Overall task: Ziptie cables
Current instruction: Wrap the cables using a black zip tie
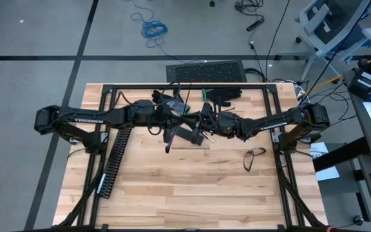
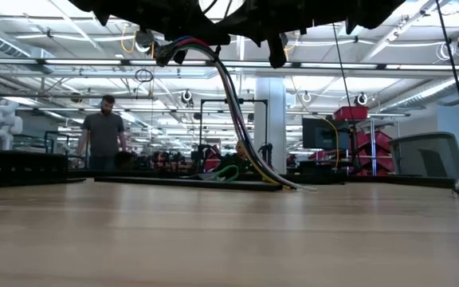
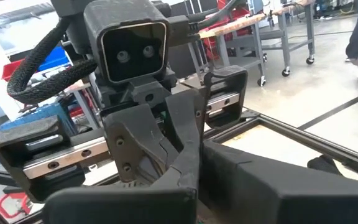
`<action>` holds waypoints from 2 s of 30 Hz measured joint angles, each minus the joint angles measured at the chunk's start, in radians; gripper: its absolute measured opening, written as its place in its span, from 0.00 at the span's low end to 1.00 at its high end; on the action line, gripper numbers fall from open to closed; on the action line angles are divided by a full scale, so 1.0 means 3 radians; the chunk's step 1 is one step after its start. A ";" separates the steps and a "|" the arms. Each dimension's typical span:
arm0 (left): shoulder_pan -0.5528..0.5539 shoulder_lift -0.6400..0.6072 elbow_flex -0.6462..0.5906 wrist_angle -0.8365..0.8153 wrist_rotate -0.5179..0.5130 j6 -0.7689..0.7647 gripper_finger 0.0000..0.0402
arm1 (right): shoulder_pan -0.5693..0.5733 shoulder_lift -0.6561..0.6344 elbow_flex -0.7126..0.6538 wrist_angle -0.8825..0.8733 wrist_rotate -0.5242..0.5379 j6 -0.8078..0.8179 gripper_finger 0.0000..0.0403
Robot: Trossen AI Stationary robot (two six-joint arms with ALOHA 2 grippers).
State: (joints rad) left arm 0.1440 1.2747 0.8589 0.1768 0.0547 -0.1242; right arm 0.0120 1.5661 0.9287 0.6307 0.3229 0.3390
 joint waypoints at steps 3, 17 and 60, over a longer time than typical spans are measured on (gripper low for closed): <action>0.0000 0.0000 0.0000 0.0000 -0.0009 0.0000 0.00 | 0.0000 0.0000 0.0000 -0.0010 0.0003 0.0082 0.01; 0.0005 0.0004 -0.0001 -0.0091 -0.0037 -0.0082 0.26 | 0.0000 -0.0002 0.0005 -0.0071 -0.0060 0.0128 0.00; -0.0112 0.0169 -0.0077 -0.0275 -0.0732 0.0090 0.01 | -0.0227 0.0009 -0.0014 -0.0024 -0.0262 0.0344 0.00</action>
State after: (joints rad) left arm 0.1104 1.3255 0.8359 0.0943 -0.1648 -0.0971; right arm -0.0562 1.5688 0.9245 0.6235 0.2445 0.4424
